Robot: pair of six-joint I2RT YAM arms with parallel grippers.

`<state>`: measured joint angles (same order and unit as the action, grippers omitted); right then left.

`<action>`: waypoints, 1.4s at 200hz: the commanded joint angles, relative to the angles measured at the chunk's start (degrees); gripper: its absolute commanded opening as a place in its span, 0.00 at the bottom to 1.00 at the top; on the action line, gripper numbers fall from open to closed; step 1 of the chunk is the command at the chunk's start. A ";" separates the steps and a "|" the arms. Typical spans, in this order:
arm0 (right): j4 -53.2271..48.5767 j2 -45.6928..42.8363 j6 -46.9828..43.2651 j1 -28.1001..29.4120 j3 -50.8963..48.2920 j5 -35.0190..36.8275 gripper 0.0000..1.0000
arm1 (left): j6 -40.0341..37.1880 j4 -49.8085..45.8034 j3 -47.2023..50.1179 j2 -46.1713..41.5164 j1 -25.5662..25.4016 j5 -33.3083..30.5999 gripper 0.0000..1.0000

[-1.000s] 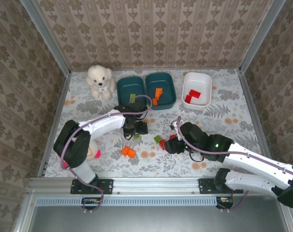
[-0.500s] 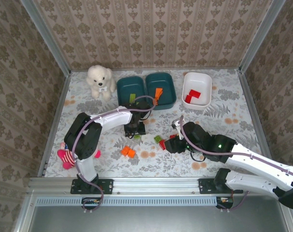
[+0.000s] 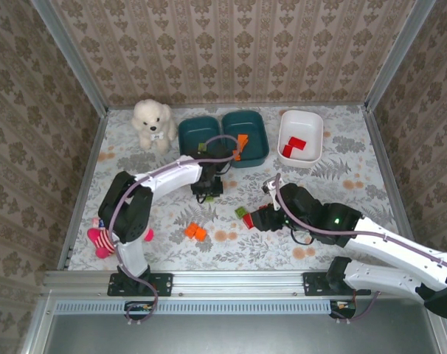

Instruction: Sort the legos into containers by color

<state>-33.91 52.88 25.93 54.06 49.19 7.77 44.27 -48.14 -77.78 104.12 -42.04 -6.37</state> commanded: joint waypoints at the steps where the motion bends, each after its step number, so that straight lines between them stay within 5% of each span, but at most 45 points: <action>1: -0.89 0.15 0.44 -0.04 2.81 3.36 0.67 | -5.84 -3.92 -7.73 -2.92 3.98 -3.16 0.28; 60: 5.06 7.22 0.35 -4.69 7.60 0.40 0.69 | -15.46 -8.78 -30.47 13.94 13.37 -5.36 0.27; 130: 6.27 14.35 0.39 -7.94 14.00 -4.56 0.70 | -15.52 -17.63 -53.74 33.53 15.50 -13.56 0.27; 190: 5.36 13.04 0.79 -9.17 12.27 -5.92 0.70 | -12.70 -19.01 -55.29 37.48 17.36 -15.27 0.27; 280: 4.42 12.62 -0.56 -11.56 13.03 -7.09 0.71 | -12.00 -19.32 -55.71 37.46 17.45 -9.21 0.52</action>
<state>-28.49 66.89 25.89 42.98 61.52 1.65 31.35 -65.06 -131.68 141.93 -24.75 -17.17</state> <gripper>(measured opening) 0.705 0.498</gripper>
